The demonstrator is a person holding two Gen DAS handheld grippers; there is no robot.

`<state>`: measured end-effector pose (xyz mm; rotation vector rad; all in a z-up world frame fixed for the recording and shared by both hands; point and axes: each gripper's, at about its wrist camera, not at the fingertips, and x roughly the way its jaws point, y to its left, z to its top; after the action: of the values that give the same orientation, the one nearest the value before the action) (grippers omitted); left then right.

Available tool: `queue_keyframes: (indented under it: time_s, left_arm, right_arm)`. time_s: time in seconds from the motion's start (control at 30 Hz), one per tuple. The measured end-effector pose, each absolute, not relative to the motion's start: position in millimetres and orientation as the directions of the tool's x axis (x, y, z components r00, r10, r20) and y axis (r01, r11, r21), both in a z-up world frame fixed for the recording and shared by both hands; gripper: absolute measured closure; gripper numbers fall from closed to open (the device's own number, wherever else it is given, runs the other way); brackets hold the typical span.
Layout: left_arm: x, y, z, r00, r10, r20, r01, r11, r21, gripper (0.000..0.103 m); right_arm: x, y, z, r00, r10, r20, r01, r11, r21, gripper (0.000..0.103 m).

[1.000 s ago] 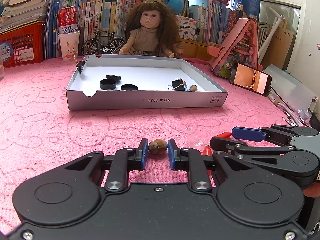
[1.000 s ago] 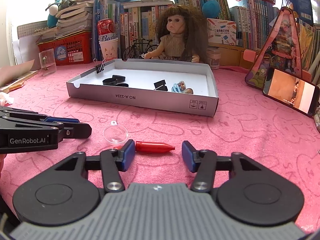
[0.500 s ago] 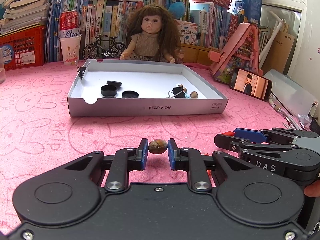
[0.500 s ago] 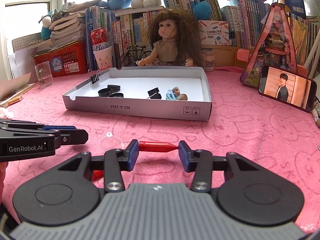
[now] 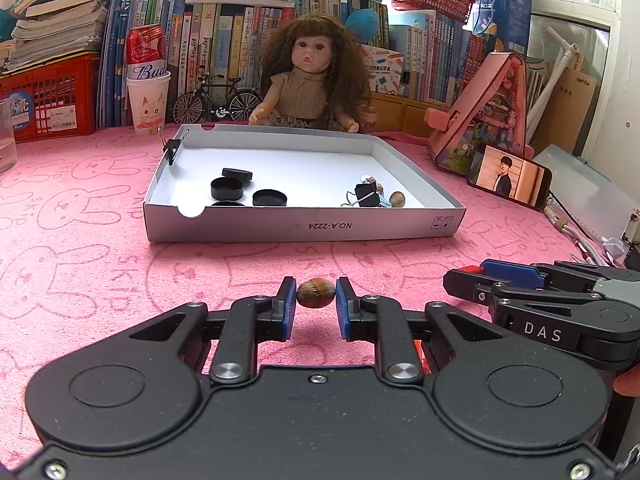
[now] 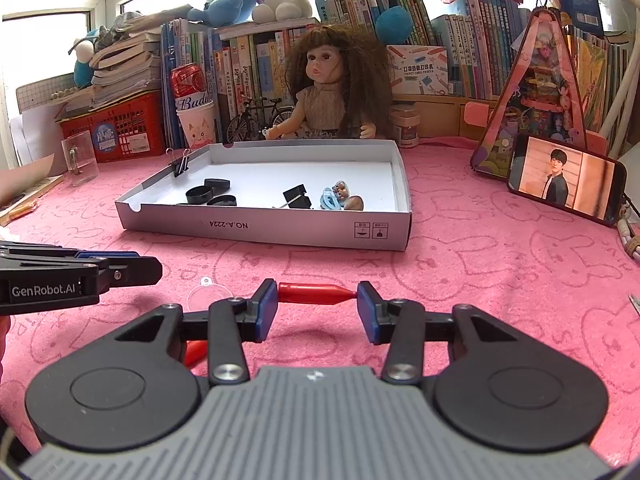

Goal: Organize rigid objects
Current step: 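Carry the nut with the left tool over the tray while the right tool carries the crayon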

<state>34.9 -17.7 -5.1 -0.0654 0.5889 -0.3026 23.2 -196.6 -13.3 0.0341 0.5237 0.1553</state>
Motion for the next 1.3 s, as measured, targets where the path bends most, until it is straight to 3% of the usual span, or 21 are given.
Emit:
queue_keyframes:
  time_s: [1.3]
  left_arm:
    - [98.5, 5.8, 22.5, 0.840, -0.232, -0.491, 0.175, 0.971, -0.160, 0.084]
  right_arm:
    - [68.7, -214.8, 7.5, 0.885, 0.115, -0.450, -0.071, 0.991, 0.113, 0.055]
